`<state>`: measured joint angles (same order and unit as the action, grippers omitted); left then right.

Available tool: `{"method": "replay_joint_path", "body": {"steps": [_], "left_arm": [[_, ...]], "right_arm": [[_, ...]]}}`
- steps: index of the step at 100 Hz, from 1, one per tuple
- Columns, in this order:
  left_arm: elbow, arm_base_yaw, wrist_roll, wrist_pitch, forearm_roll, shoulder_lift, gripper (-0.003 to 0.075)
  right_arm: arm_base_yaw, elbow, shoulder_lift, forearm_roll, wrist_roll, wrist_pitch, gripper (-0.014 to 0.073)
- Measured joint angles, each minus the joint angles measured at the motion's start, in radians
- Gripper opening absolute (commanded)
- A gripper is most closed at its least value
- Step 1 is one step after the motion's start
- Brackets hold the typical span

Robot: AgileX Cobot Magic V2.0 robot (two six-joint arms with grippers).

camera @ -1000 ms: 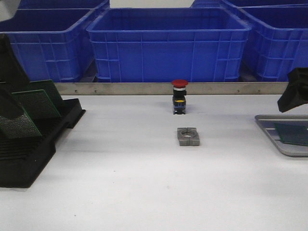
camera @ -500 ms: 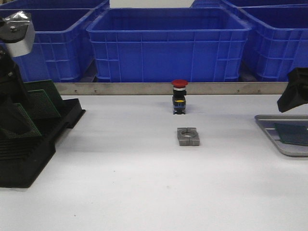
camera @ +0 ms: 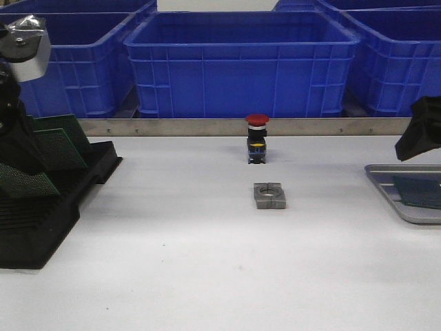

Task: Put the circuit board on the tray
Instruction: 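Grasp and lift a second green board from the rack with the left gripper, then grasp the second board's lower edge with the right gripper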

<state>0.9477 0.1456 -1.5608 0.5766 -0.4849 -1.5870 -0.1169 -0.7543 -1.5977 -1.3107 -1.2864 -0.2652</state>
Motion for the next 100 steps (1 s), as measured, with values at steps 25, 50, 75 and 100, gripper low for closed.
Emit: {"method": "replay_joint_path", "body": {"steps": [25, 50, 75, 100], "left_arm": [[0.002, 0.0, 0.002, 0.037, -0.002, 0.111, -0.002], [0.003, 0.0, -0.034, 0.222, -0.247, 0.184, -0.002], [0.003, 0.077, -0.125, 0.363, -0.463, 0.184, -0.002], [0.003, 0.212, -0.152, 0.367, -0.524, 0.17, -0.002]], "right_arm": [[0.0, -0.016, 0.093, 0.005, -0.022, -0.098, 0.0631], [0.004, -0.02, 0.202, 0.022, -0.123, -0.337, 0.0631], [0.164, -0.02, 0.228, 0.038, -0.298, -0.441, 0.0631], [0.417, -0.02, 0.228, 0.075, -0.424, -0.445, 0.0631]]}}
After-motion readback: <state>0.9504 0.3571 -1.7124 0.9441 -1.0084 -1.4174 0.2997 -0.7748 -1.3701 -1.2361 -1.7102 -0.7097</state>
